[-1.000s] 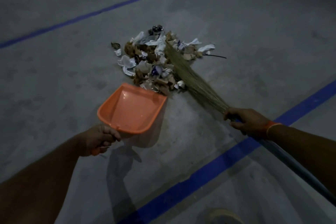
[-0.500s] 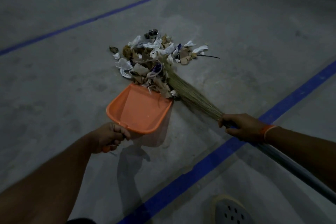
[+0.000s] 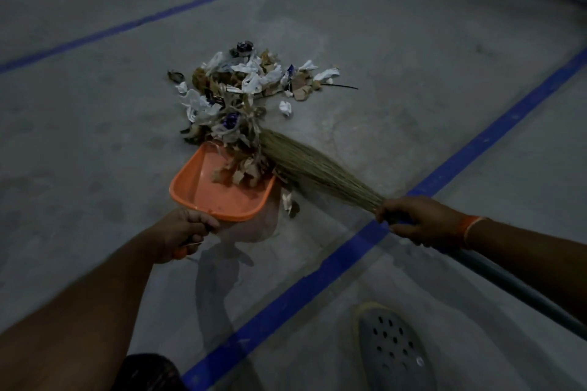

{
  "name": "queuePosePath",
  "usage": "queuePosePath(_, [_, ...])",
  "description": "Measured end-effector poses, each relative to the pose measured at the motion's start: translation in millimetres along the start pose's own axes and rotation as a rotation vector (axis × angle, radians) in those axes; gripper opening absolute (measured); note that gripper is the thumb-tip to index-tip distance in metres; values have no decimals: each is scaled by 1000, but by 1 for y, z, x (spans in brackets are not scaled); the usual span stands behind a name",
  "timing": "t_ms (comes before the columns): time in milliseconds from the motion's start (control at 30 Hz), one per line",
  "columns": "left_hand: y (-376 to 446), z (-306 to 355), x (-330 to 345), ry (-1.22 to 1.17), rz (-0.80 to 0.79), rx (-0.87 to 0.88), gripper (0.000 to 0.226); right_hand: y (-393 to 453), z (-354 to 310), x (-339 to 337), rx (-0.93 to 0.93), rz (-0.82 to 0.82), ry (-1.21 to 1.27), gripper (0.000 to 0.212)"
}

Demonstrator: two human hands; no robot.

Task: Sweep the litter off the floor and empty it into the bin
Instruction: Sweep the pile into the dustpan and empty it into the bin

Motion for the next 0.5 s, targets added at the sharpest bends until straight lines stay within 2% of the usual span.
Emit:
queuePosePath(267, [-14,0,9,-4,1,16,29,-7,-18,0,8,57,77,24])
queuePosePath(500, [-30,-10,-1,15,-1,-3,31,-17,-21,-19,13,115,46,27])
Point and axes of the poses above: each hand's wrist, its own y-axis towards the middle knuckle, its own x-axis out of the palm, z = x × y, the point moved 3 cm from there along y, towards the middle knuckle, and after that the axes turned 14 degrees about -x, right-handed, at the moved point
